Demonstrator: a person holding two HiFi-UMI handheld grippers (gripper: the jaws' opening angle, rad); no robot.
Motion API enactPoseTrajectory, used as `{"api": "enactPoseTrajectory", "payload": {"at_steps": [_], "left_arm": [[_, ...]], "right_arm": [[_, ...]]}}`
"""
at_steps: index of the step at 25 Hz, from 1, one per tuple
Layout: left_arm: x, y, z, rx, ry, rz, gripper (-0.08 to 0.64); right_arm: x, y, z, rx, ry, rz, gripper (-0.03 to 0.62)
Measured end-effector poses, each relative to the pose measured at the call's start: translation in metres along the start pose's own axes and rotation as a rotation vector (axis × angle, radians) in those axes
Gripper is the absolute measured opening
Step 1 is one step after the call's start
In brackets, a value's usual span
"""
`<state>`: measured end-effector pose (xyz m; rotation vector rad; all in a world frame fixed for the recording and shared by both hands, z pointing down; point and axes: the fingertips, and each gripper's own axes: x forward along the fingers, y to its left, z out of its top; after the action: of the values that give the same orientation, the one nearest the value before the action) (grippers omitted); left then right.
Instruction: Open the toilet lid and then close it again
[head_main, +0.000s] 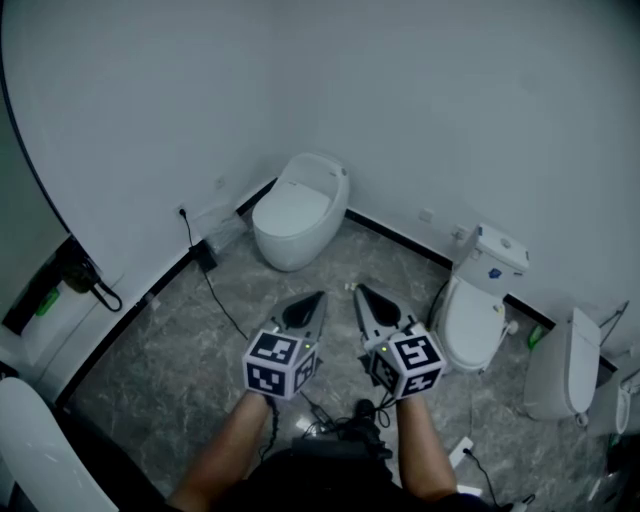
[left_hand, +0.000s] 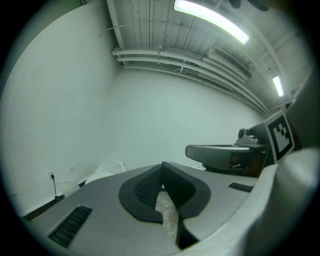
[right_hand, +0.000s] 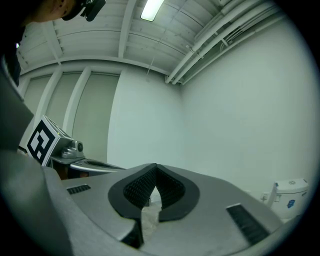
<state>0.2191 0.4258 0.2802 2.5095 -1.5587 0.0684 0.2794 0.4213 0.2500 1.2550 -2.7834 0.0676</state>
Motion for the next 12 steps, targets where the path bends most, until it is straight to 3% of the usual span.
{"api": "enactPoseTrajectory", "payload": {"at_steps": [12], "left_arm": [[0.038, 0.079, -0.003, -0.018, 0.013, 0.144, 0.007]], "right_arm": [[0.092, -0.012, -0.002, 0.013, -0.015, 0.151, 0.011]]}}
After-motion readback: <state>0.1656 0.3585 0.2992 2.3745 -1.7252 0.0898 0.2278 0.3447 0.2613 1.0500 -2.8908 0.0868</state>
